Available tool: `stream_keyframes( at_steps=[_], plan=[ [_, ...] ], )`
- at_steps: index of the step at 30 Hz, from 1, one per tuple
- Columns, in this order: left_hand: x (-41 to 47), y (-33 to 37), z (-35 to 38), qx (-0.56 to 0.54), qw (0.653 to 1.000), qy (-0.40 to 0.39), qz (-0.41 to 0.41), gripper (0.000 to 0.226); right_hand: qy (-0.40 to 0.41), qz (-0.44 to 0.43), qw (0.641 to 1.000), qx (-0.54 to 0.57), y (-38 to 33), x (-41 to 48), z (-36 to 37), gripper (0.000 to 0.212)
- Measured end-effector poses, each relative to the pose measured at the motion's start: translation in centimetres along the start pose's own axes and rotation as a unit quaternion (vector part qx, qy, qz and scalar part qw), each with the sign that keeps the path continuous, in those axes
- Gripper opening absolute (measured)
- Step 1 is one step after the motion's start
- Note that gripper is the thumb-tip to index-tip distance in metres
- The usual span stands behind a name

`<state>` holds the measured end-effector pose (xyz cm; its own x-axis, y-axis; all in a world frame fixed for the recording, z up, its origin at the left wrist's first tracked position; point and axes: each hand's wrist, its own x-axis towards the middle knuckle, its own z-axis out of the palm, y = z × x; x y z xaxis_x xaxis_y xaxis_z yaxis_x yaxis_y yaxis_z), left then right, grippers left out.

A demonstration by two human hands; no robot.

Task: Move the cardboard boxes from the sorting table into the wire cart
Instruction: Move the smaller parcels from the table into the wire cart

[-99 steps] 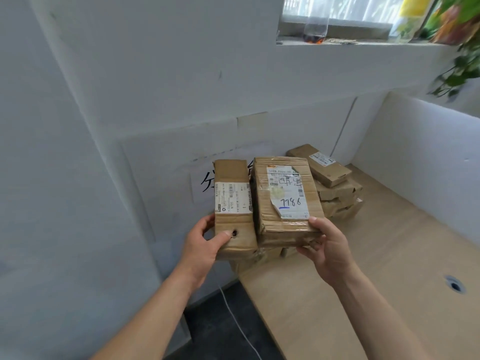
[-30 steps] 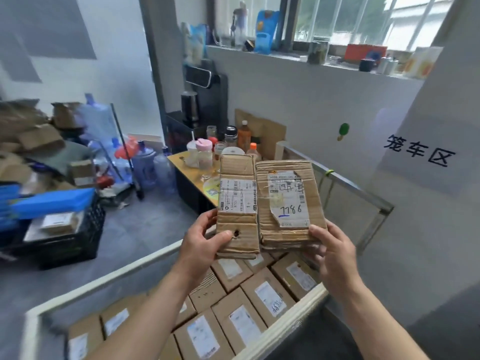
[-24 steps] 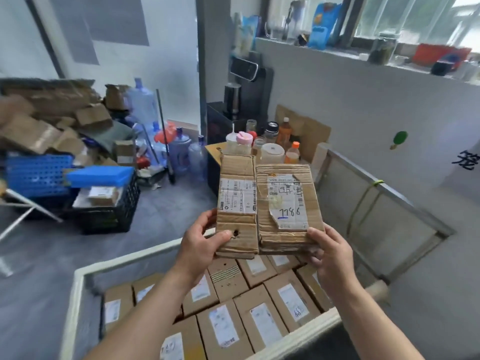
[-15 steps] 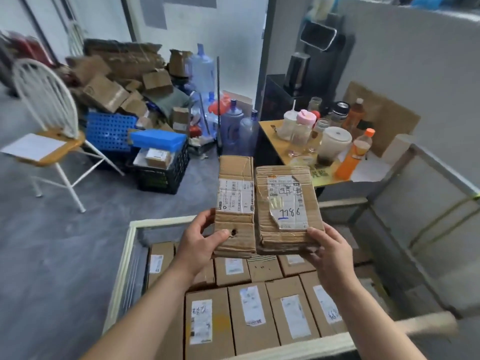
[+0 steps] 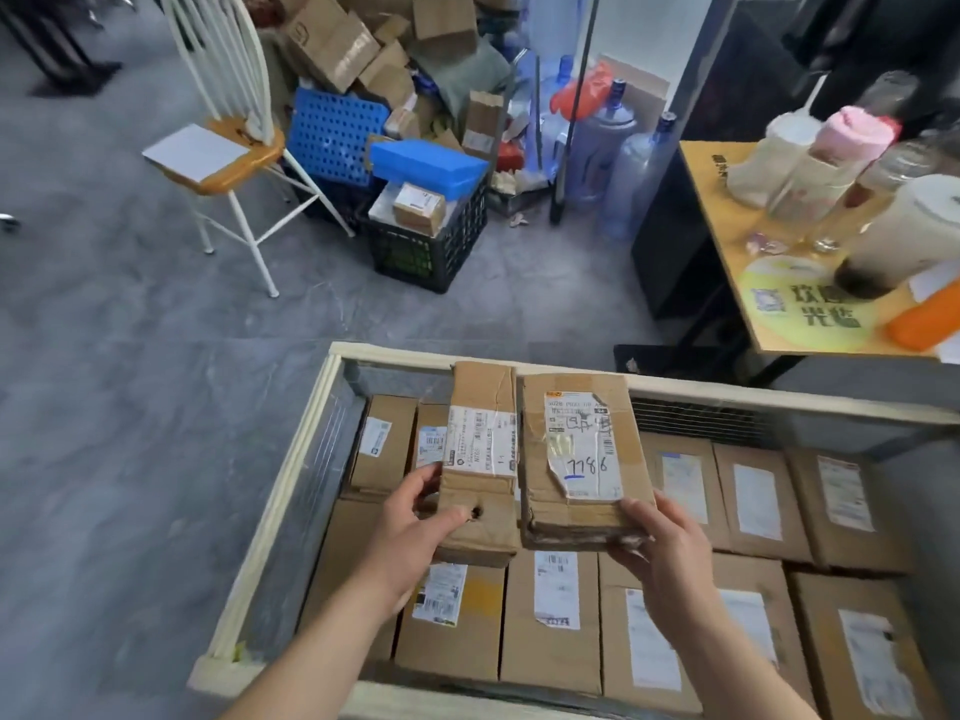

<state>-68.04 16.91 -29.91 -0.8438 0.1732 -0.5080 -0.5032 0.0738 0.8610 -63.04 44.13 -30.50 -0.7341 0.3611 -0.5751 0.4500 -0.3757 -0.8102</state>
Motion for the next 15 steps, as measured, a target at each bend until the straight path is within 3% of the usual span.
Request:
stream_keyframes(
  at_steps=[7, 15],
  plan=[
    [6.4, -6.8, 1.8, 0.025, 0.998, -0.013, -0.054, 0.054, 0.035, 0.041, 0.998, -0.021, 5.2, 6.3, -2.0, 0.019],
    [12.3, -11.1, 3.5, 0.027, 0.994, 0.023, -0.103, 0.079, 0.058, 0.065, 0.996, -0.026, 9.1, 12.1, -3.0, 0.019]
  ],
)
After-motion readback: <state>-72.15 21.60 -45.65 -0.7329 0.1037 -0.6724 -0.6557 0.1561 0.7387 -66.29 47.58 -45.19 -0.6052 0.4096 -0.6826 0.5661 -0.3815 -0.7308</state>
